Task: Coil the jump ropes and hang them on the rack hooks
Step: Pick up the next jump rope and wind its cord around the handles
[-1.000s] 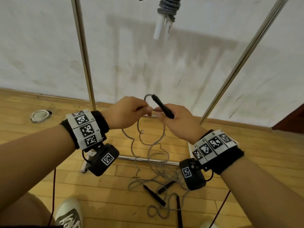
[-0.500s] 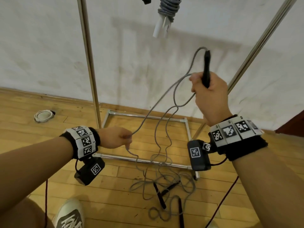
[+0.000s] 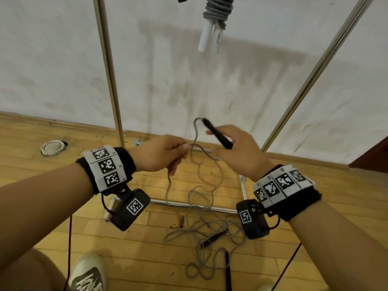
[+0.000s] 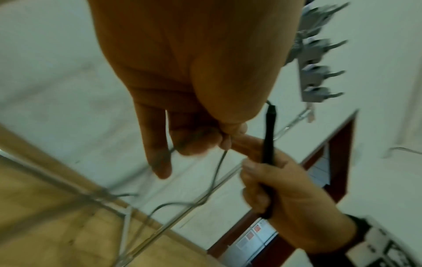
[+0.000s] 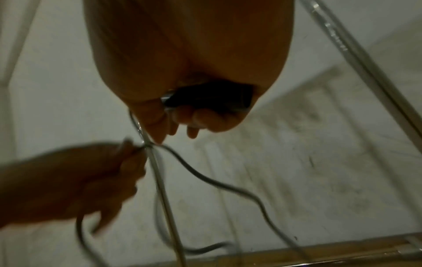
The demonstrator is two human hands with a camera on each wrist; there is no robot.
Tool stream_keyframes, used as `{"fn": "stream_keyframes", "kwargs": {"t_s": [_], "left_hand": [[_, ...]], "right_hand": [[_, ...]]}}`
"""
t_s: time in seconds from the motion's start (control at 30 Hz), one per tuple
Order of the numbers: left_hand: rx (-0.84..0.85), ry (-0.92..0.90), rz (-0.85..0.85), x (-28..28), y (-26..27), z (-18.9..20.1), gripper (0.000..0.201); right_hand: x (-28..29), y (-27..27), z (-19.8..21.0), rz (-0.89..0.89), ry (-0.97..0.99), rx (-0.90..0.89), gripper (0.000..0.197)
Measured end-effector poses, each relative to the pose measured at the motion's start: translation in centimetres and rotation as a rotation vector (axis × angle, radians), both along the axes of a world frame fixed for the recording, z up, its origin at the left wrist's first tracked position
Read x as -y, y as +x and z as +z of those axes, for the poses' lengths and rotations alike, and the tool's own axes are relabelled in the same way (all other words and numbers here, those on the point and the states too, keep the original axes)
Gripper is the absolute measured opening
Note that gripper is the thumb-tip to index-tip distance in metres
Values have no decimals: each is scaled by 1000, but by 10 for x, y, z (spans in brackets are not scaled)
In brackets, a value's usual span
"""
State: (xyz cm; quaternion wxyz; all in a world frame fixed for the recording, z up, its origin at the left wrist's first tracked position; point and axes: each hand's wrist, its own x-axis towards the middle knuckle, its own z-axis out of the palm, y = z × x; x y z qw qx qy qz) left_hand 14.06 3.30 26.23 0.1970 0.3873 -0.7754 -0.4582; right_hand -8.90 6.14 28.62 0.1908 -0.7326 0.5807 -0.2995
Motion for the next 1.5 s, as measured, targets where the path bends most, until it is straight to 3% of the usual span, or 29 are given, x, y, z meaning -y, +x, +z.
{"fn": "stream_keyframes", "kwargs": {"t_s": [0.13,0.27,0.37,0.57,0.73,0.93,1.13,1.27,1.4,1.5], "left_hand": [[22,-170,99,-1,-7,17,38],[64,-226,82,1,8,9,36],[229,-232,12,11,29,-12,27],[573,-180,6,27,67,-68,33],[449,-87,-5,25,69,-85,32],[488,-94,-13,27,71,-95,27],[510,-112,94,35,68,-94,17],[489,-165,102,34,57,-76,15],[368,-155,119,29,39,-51,30],[274,-185,150,21,27,-28,31]], "right_hand": [[-10,16,-3,111,72,32,15],[-11,24,2,85,80,106,15],[-5,27,5,61,58,144,15],[14,10,26,-168,-144,424,22],[22,-7,30,-280,-194,457,17],[30,-37,39,-427,-274,530,12],[32,-61,23,-505,-256,392,8],[21,-47,2,-358,-85,316,17],[3,-21,-11,-181,200,419,18],[-11,-7,-18,-51,307,451,12]]}}
